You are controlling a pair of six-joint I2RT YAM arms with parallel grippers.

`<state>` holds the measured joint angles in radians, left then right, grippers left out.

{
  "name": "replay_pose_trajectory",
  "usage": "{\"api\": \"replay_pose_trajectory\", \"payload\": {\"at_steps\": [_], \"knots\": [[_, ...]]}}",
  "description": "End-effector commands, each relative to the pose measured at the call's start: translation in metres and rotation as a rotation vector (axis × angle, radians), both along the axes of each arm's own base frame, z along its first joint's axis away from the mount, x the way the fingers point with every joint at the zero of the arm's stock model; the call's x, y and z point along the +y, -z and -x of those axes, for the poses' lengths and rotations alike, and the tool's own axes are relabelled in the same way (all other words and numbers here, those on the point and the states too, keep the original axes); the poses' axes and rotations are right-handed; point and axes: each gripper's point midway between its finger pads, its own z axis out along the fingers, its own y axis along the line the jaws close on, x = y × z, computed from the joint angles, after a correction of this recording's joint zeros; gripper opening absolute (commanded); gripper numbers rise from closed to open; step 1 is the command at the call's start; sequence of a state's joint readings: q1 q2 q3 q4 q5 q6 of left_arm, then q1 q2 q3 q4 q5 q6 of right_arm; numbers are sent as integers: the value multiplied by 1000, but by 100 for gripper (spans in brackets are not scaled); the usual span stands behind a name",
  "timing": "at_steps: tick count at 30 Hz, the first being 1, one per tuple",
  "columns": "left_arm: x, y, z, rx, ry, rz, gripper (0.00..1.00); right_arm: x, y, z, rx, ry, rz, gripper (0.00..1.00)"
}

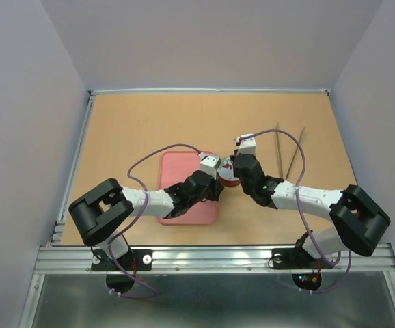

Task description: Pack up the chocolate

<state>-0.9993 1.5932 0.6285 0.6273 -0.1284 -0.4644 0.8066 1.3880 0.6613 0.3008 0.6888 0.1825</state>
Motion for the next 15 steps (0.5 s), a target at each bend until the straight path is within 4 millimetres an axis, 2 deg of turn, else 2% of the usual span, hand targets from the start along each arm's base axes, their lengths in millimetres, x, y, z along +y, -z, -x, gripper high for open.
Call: {"api": "replay_pose_trajectory", "payload": {"at_steps": [1, 4, 8, 11, 15], "knots": [[5, -38, -13, -100, -35, 39, 0, 21, -3, -10, 2, -23, -61, 6], [10, -51, -28, -135, -66, 44, 0, 26, 10, -15, 39, -29, -74, 6], [9, -55, -48, -160, -84, 42, 0, 26, 22, -17, 79, -26, -90, 6], [2, -47, -57, -154, -72, 40, 0, 25, 31, -16, 106, -20, -92, 6], [-10, -48, -62, -159, -47, 60, 0, 26, 46, -12, 150, -19, -98, 5]]}}
